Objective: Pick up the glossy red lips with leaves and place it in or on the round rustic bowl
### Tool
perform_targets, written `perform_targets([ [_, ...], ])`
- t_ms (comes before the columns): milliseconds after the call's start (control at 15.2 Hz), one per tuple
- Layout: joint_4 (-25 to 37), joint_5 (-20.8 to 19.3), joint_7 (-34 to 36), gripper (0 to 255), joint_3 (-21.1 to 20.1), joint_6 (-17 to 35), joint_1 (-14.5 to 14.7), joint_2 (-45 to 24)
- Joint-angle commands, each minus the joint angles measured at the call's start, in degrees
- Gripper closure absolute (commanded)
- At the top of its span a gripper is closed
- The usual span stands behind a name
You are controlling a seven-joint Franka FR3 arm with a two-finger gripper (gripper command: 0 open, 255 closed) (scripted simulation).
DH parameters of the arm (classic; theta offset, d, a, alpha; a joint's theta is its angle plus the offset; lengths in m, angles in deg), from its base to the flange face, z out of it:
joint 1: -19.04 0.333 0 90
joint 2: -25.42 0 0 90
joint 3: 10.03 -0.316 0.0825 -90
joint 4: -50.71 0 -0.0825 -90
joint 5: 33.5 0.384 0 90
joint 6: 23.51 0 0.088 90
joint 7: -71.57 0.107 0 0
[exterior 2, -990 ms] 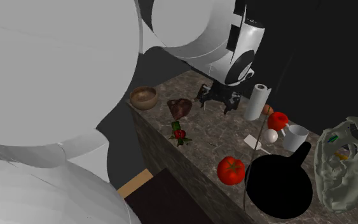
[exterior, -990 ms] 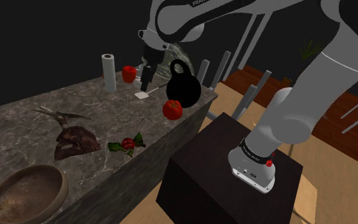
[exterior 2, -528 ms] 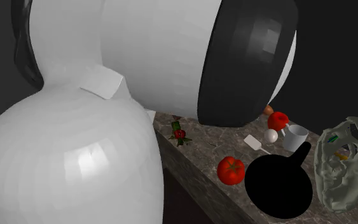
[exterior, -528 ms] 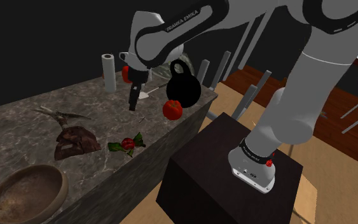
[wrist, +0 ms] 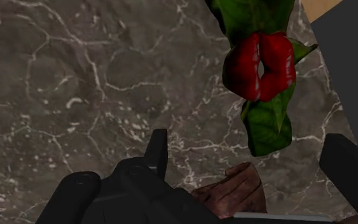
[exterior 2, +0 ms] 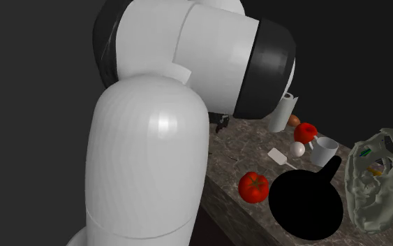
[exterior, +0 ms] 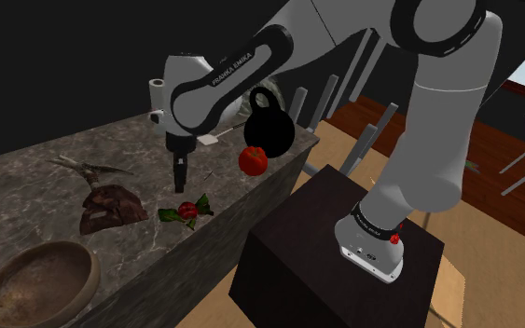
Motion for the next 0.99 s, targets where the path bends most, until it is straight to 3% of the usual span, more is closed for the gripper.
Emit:
perform_targets([
  [0, 0.5, -0.23, -0.18, 0, -0.22, 1.33, 0.54, -1.96],
  [396, 0.45, -0.35, -0.1, 0, -0.23, 4.78, 1.27, -5.28],
  [924, 0.46, -0.35, -0.1, 0, -0.23, 4.77, 1.27, -5.28],
])
